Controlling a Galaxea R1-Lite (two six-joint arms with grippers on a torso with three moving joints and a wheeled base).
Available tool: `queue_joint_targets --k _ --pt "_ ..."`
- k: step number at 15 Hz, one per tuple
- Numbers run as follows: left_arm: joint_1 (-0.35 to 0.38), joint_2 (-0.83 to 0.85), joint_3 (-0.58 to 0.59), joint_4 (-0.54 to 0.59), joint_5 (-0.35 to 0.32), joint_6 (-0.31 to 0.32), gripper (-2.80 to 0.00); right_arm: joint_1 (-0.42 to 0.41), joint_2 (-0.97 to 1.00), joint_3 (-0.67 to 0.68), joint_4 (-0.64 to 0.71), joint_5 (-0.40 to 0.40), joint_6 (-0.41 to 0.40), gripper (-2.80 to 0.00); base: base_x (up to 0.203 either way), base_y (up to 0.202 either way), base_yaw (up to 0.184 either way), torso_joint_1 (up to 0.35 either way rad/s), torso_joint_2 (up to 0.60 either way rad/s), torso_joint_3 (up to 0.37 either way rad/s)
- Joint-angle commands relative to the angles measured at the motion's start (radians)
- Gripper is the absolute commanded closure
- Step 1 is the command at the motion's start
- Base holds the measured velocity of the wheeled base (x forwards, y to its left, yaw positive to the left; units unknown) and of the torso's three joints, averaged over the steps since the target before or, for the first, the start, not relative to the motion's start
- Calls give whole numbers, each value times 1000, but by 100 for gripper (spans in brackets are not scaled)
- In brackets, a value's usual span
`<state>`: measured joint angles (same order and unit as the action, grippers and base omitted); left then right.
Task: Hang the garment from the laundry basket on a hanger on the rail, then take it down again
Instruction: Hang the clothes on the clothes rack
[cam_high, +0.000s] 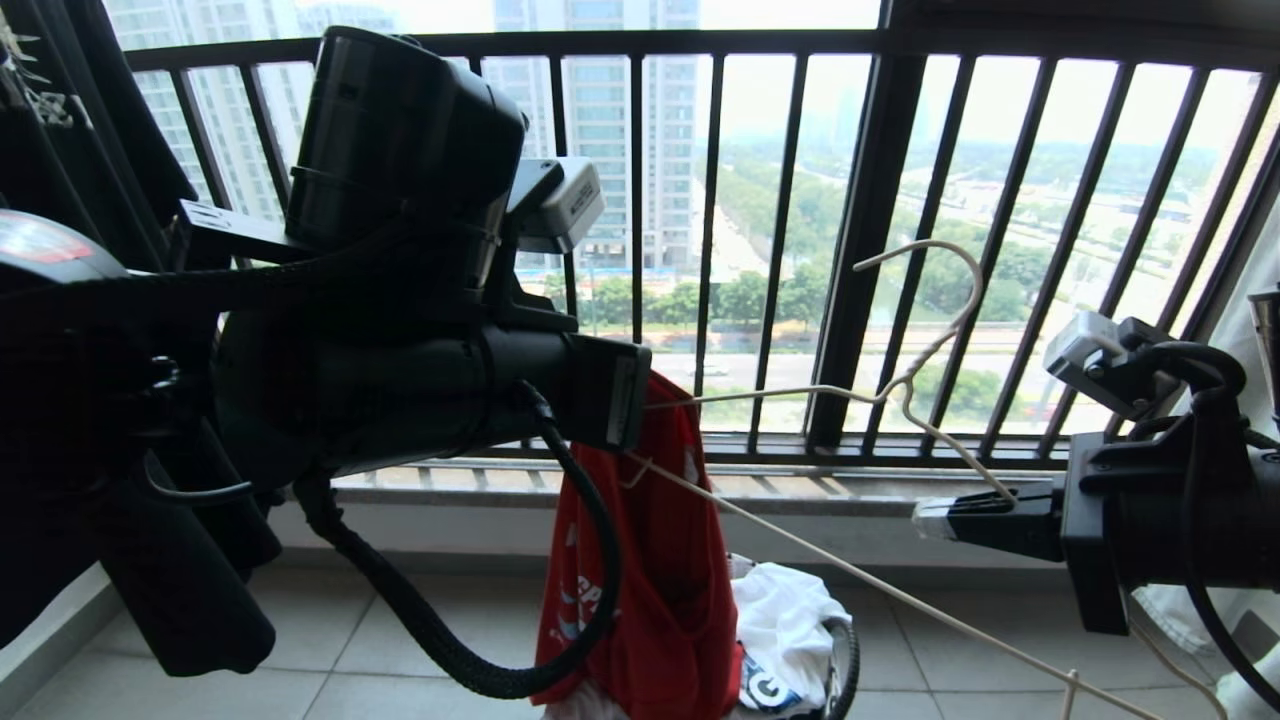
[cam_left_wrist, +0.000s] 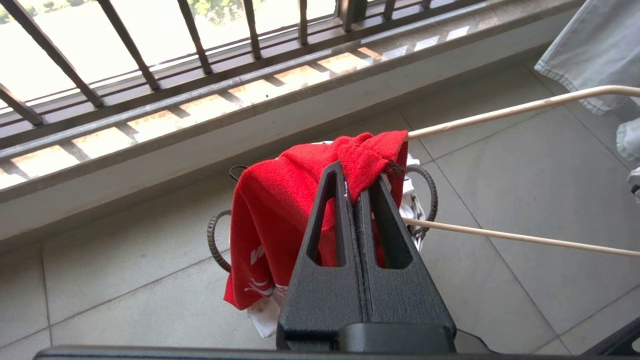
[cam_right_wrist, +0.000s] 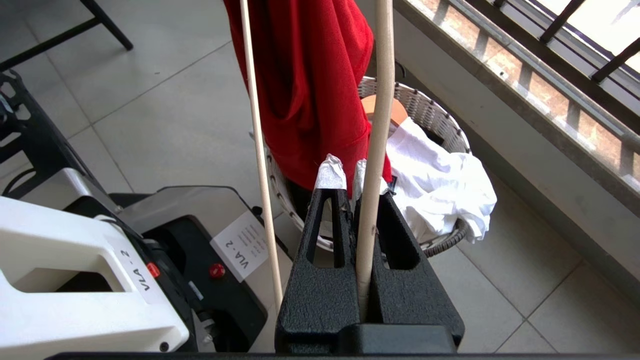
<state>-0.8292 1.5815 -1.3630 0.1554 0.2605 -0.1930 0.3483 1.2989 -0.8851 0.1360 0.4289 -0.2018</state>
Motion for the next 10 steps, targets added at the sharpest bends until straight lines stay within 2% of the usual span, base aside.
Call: queue_joint_targets --k 1,4,10 --pt "65 21 -72 11 17 -6 0 0 -21 -2 18 2 -15 0 0 0 0 0 0 0" --pt "74 14 -118 92 17 -6 0 -2 -22 -3 24 4 -28 0 0 0 0 0 0 0" --pt "-11 54 -144 104 13 -14 0 6 25 -3 19 13 -21 0 0 0 0 0 0 0"
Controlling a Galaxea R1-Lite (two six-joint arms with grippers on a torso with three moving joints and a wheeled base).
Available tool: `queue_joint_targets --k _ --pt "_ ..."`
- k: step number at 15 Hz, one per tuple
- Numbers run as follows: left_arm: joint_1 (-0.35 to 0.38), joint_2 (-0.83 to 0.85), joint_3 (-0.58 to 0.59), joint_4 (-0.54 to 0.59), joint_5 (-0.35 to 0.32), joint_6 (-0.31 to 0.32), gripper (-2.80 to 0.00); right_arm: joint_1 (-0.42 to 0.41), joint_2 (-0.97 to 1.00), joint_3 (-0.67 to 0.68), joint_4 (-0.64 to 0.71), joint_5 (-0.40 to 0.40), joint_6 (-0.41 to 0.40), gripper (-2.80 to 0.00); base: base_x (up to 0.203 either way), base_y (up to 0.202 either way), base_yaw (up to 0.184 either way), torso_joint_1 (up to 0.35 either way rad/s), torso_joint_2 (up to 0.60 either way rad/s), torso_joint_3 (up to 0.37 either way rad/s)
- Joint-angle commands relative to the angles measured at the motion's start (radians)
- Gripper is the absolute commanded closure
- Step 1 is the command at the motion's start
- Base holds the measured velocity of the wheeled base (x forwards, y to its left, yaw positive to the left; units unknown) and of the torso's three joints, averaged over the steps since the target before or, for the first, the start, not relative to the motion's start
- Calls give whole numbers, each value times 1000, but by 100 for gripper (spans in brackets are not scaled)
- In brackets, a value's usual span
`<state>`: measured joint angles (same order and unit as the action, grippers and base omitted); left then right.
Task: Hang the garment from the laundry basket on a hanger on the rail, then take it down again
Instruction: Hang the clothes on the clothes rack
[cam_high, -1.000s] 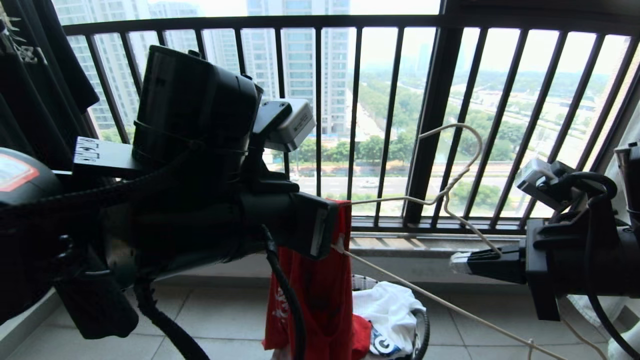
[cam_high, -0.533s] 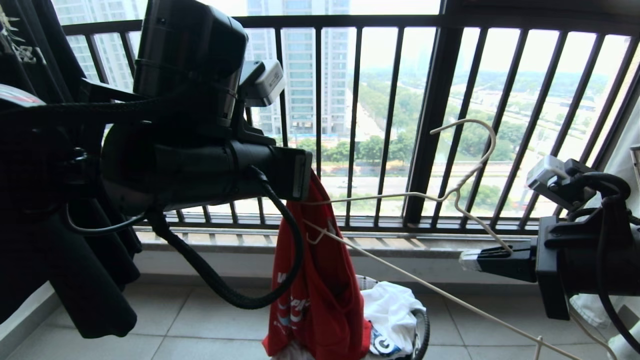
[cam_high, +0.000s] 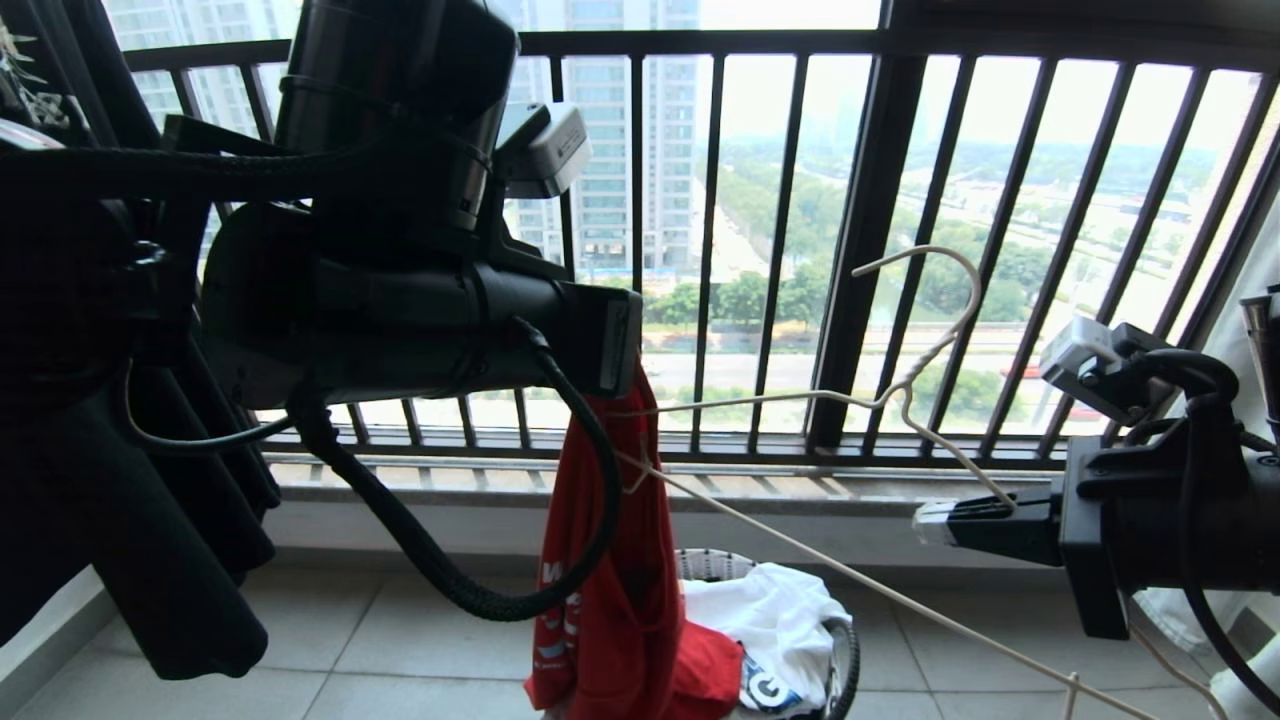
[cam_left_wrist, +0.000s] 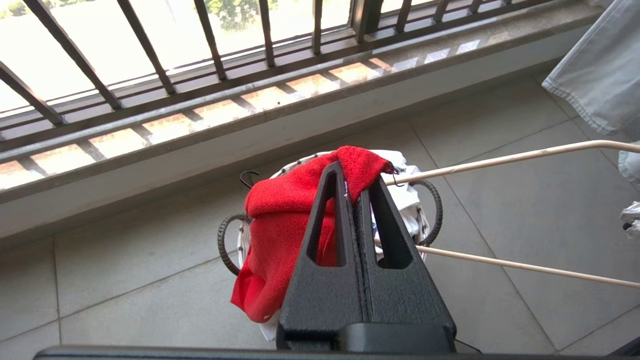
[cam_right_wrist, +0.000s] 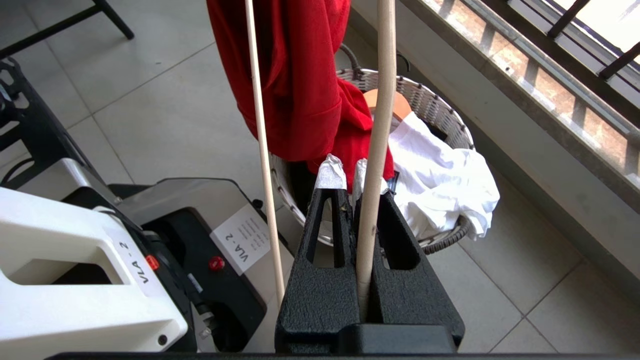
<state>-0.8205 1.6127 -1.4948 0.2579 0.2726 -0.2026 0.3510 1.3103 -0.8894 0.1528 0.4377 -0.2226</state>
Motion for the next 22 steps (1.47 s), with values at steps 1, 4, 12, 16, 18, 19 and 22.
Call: queue_joint_targets --k 1,4,12,16,18,19,22 --pt "-33 33 -15 3 2 -10 0 2 18 -1 0 2 0 0 0 0 0 0 0 0" --pt "-53 34 -16 3 2 -21 0 -44 20 -6 -31 -2 -1 0 0 0 0 0 0 0" --pt "-143 94 -179 147 40 -169 0 -99 17 -13 -48 -56 -12 0 0 0 0 0 0 0" --pt "-193 119 -219 182 42 -173 0 -96 8 -9 -48 -29 -9 0 0 0 0 0 0 0" --pt "-194 168 -287 182 42 -173 0 -93 6 -6 -47 9 -9 0 0 0 0 0 0 0" --pt "-195 194 -321 182 42 -173 0 -92 4 -6 -48 10 -8 0 0 0 0 0 0 0" --pt "-194 272 -429 182 47 -167 0 -87 -3 -2 -48 48 -5 0 0 0 0 0 0 0"
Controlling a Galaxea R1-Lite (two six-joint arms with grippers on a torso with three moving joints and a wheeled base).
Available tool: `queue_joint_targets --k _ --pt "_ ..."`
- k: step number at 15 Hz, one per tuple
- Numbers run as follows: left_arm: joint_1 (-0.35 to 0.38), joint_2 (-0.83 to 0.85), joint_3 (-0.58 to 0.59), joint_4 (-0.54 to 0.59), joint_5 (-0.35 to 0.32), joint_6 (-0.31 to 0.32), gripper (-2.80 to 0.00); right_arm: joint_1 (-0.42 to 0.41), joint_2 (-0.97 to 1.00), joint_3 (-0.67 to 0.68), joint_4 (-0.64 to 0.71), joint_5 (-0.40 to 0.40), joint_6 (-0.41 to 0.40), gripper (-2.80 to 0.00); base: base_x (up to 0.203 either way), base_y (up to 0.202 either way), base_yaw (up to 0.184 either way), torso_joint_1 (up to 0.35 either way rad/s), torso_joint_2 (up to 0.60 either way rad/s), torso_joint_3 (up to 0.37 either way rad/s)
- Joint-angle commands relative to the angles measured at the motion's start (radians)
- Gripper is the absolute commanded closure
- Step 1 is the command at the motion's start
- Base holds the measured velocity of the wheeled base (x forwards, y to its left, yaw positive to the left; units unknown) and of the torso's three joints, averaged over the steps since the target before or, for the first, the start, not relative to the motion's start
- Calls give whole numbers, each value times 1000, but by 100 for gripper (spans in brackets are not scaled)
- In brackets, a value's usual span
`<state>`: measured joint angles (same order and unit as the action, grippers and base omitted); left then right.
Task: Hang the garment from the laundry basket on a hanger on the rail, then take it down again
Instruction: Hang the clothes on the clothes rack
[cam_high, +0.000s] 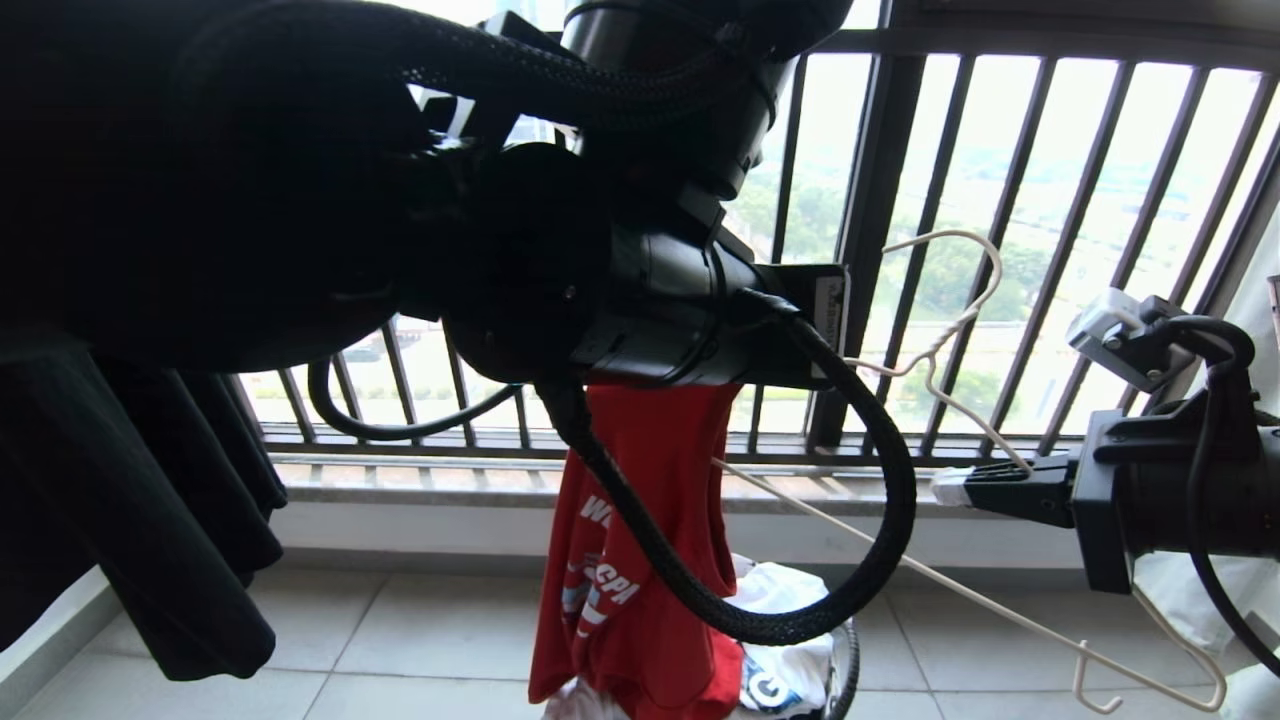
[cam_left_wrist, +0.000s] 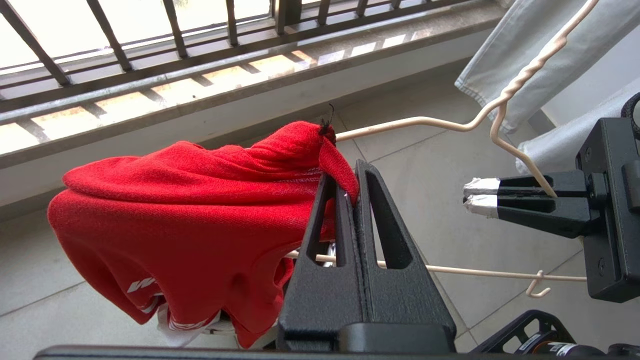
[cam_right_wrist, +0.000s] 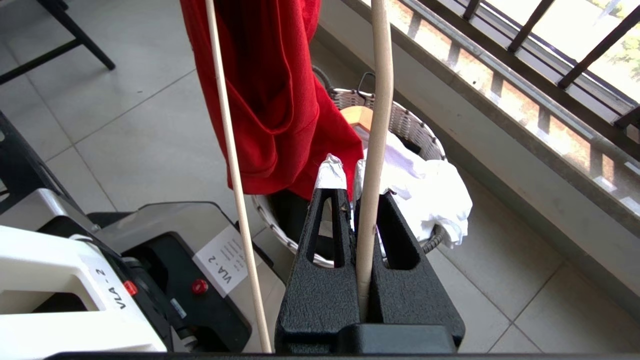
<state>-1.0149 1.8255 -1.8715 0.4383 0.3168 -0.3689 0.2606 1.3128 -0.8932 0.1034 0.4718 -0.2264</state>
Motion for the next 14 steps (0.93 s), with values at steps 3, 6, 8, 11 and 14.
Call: queue_joint_targets --k 3,6,8,11,14 --pt "-24 71 -77 -4 4 18 0 3 -1 5 -2 40 4 0 0 0 0 0 0 0" --pt "-34 69 -75 -42 -1 16 0 21 1 41 -69 83 5 0 0 0 0 0 0 0" --pt "-69 65 -74 -36 1 3 0 26 12 60 -125 82 19 0 0 0 0 0 0 0" --pt "-108 42 -75 -38 4 -42 0 28 19 59 -134 83 47 0 0 0 0 0 0 0" --pt "-133 29 -75 -40 32 -69 0 31 19 59 -133 82 47 0 0 0 0 0 0 0"
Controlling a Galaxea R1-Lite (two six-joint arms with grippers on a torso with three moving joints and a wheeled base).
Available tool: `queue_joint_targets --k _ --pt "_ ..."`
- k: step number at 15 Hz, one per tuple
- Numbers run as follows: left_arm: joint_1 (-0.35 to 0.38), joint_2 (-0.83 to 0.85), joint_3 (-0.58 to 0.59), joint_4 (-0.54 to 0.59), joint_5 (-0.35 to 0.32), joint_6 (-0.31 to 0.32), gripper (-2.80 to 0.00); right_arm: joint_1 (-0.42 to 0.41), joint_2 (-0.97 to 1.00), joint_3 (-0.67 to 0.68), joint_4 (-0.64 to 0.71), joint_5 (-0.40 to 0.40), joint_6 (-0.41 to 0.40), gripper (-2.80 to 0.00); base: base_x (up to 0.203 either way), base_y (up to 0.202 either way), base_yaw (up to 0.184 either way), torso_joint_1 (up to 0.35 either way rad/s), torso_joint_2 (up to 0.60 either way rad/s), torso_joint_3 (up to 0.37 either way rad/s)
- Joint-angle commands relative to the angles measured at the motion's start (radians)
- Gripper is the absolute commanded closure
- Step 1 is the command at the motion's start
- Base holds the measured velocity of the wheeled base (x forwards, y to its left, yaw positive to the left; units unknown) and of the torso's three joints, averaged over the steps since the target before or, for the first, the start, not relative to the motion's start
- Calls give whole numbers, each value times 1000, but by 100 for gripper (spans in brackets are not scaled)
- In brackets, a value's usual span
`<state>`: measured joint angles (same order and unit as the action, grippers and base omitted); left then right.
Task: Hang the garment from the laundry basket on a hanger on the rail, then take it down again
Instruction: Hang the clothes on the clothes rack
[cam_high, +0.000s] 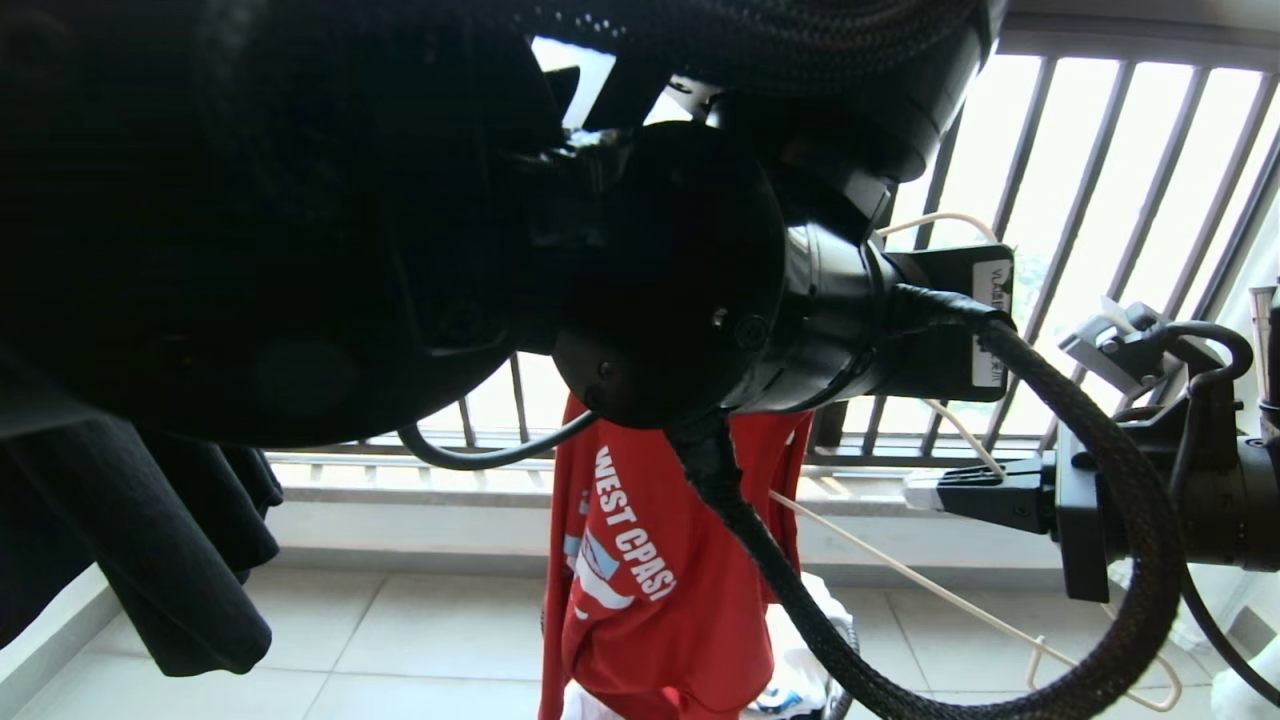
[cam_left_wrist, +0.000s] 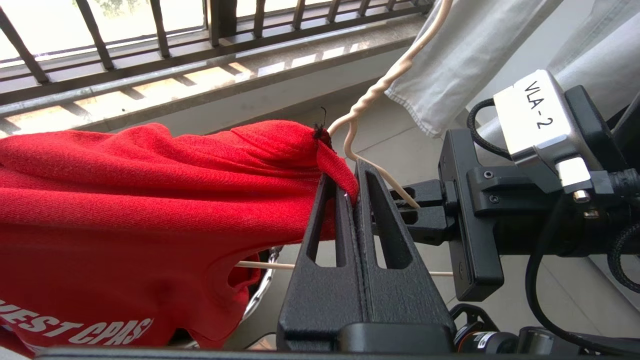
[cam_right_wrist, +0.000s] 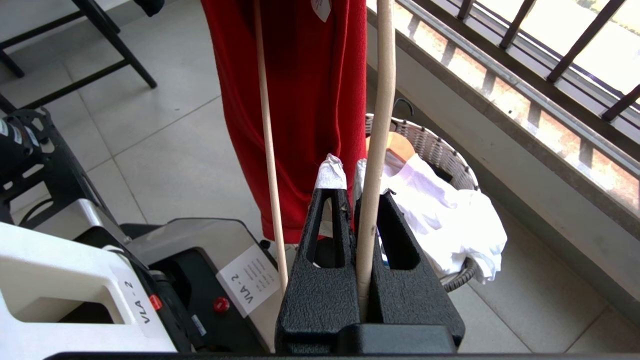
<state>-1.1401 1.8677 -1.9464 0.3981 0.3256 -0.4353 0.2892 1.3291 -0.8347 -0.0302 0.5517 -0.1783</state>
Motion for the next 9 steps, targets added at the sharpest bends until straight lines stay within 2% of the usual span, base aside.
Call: queue_joint_targets --k 1,4,5,7,9 --pt "-4 -18 -1 -3 64 -2 0 2 -1 2 1 2 -1 0 0 0 0 0 0 0" --pt "44 -37 7 1 101 15 0 2 -7 2 3 2 -6 0 0 0 0 0 0 0" --pt "74 -43 6 0 136 50 0 2 -10 2 3 1 -8 0 0 0 0 0 0 0" --pt "128 -54 6 -2 188 79 0 2 -13 2 4 -1 -10 0 0 0 0 0 0 0" --pt "181 -71 7 -2 194 93 0 2 -13 2 7 -1 -12 0 0 0 0 0 0 0"
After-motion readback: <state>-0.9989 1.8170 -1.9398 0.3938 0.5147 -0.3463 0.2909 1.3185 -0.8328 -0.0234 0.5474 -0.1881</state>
